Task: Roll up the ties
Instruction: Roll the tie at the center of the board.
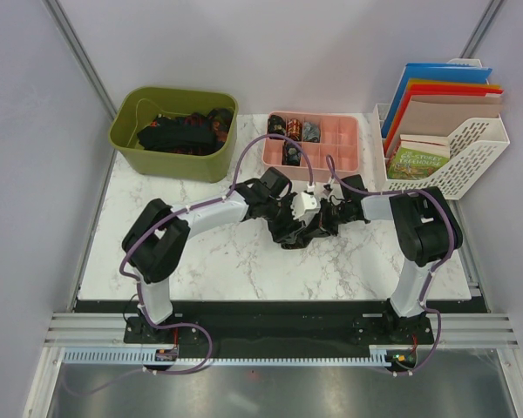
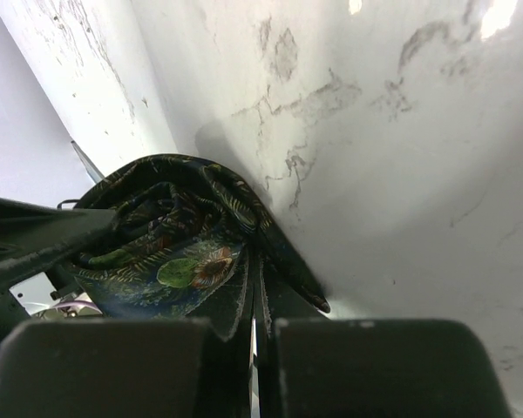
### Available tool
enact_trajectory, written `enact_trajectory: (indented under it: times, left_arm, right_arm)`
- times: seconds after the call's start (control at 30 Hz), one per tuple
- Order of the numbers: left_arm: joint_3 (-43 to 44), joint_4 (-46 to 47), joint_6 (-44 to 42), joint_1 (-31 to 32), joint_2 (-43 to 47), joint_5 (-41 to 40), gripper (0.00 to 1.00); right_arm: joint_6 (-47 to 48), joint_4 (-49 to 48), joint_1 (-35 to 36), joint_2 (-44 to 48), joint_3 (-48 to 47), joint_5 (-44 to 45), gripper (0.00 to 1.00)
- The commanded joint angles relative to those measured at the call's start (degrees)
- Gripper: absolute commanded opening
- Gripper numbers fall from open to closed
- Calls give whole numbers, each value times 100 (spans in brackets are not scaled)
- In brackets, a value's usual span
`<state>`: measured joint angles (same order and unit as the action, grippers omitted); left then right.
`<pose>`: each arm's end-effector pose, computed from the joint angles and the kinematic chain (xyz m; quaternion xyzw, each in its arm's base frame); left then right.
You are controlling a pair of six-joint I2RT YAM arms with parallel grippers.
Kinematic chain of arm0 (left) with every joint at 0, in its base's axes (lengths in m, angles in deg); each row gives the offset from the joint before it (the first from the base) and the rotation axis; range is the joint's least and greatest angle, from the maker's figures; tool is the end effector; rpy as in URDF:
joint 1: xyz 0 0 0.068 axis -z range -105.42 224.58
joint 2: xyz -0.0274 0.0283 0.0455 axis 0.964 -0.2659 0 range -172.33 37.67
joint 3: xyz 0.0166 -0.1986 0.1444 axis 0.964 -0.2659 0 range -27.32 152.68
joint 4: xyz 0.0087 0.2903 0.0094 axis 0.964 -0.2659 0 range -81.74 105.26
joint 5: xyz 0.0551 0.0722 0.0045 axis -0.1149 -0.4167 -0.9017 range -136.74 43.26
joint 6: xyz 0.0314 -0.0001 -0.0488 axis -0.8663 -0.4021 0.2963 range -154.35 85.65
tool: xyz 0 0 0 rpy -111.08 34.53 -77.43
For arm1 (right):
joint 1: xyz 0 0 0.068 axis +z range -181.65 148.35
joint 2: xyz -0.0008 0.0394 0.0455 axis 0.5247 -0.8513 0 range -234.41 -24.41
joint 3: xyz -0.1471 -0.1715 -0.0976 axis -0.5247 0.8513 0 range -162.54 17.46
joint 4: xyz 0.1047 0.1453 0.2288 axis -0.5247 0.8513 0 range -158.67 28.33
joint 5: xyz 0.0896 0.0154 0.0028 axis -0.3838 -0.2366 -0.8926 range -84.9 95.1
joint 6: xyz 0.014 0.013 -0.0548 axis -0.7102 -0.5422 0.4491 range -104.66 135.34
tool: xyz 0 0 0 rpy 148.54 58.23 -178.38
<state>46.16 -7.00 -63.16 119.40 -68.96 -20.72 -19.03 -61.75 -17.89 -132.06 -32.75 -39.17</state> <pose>0.2813 -0.3052 0.1475 0.6111 0.7047 -0.2532 0.2568 0.3192 0.1081 0.0449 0.0793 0.9036 0.4193 0.0378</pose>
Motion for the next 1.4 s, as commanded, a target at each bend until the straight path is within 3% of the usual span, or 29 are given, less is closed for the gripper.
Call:
enact_trajectory:
  times: [0.0,0.13,0.57,0.87,1.03,1.37]
  left_arm:
    - [387,-120,-273,53,-287,-9,64]
    - [589,-226,-352,124,-543,-79,48]
    - [1029,-727,-449,352,-1290,-510,33]
    - [1064,-920,-397,352,-1536,-607,25]
    - [1081,-929,-388,343,-1589,-519,24]
    - [1125,-973,-361,291,-1668,-396,22]
  right_arm:
    - [282,187,-5,-203,-41,639,0]
    - [273,178,4,-221,-58,613,0]
    - [343,327,-83,-20,-278,288,0]
    - [615,1145,-453,710,-595,77,37]
    - [660,1198,-576,922,-331,112,67]
    - [62,381,-532,746,337,147,81]
